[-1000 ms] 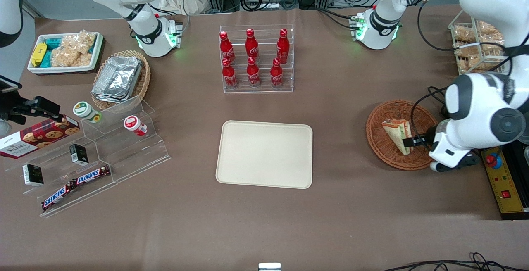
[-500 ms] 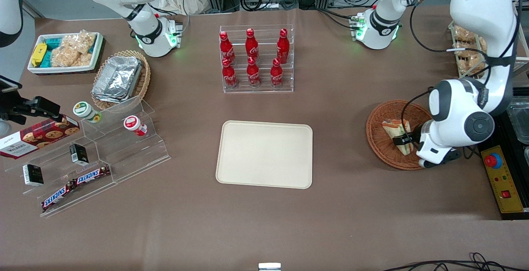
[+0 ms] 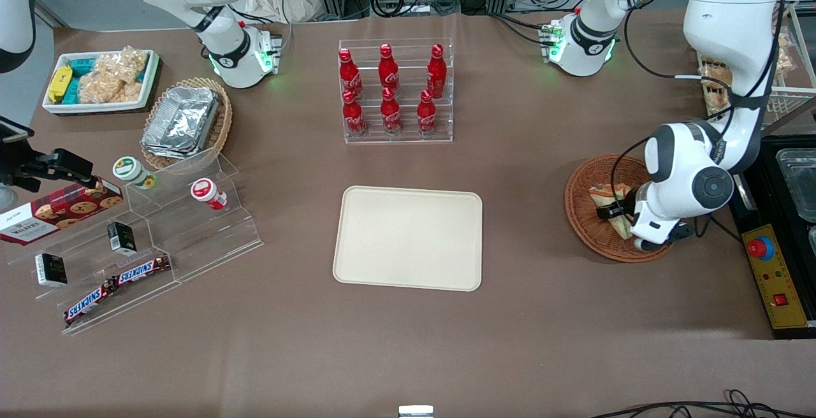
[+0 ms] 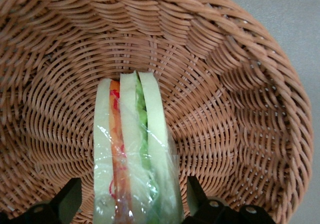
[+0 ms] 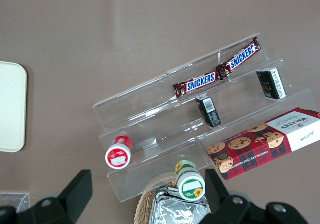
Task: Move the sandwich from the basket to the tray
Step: 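Lower the left gripper over the wrapped sandwich and close on it, then lift the sandwich out of the basket with the left gripper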
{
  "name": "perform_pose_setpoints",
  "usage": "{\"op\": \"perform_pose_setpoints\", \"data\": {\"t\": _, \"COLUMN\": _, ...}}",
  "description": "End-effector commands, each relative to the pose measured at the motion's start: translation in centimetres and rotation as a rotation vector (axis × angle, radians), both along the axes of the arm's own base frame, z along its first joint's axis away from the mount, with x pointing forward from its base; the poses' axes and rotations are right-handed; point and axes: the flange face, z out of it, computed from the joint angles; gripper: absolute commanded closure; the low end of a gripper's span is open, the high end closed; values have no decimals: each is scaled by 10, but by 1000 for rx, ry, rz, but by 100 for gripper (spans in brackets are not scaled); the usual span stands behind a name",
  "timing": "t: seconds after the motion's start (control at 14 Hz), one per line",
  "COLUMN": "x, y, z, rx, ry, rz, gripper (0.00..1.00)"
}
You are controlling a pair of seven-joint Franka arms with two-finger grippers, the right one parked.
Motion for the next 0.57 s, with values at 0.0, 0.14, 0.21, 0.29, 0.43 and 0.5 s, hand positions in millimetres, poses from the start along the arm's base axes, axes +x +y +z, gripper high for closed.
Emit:
{"op": "perform_pose_setpoints", "data": {"t": 0.0, "x": -1, "y": 2, "z": 4, "rx": 2, "ry": -12, "rz": 18, "gripper": 37}}
{"op": "perform_pose_setpoints", "data": {"t": 0.14, "x": 0, "y": 2, "z": 11, "rx": 2, "ry": -11, "rz": 18, "gripper": 68}}
{"op": "perform_pose_setpoints", "data": {"t": 0.21, "x": 1, "y": 2, "z": 17, "rx": 1, "ry": -3, "rz": 19, "gripper": 79}}
{"op": "perform_pose_setpoints", "data": {"t": 0.29, "x": 4, "y": 2, "z": 30, "rx": 0, "ry": 0, "rz": 18, "gripper": 89}}
{"op": "perform_pose_setpoints", "data": {"t": 0.43, "x": 12, "y": -2, "z": 52, "rx": 1, "ry": 23, "rz": 6, "gripper": 95}}
{"op": "perform_pose_setpoints", "data": {"t": 0.5, "x": 23, "y": -6, "z": 71, "rx": 1, "ry": 31, "rz": 0, "gripper": 95}}
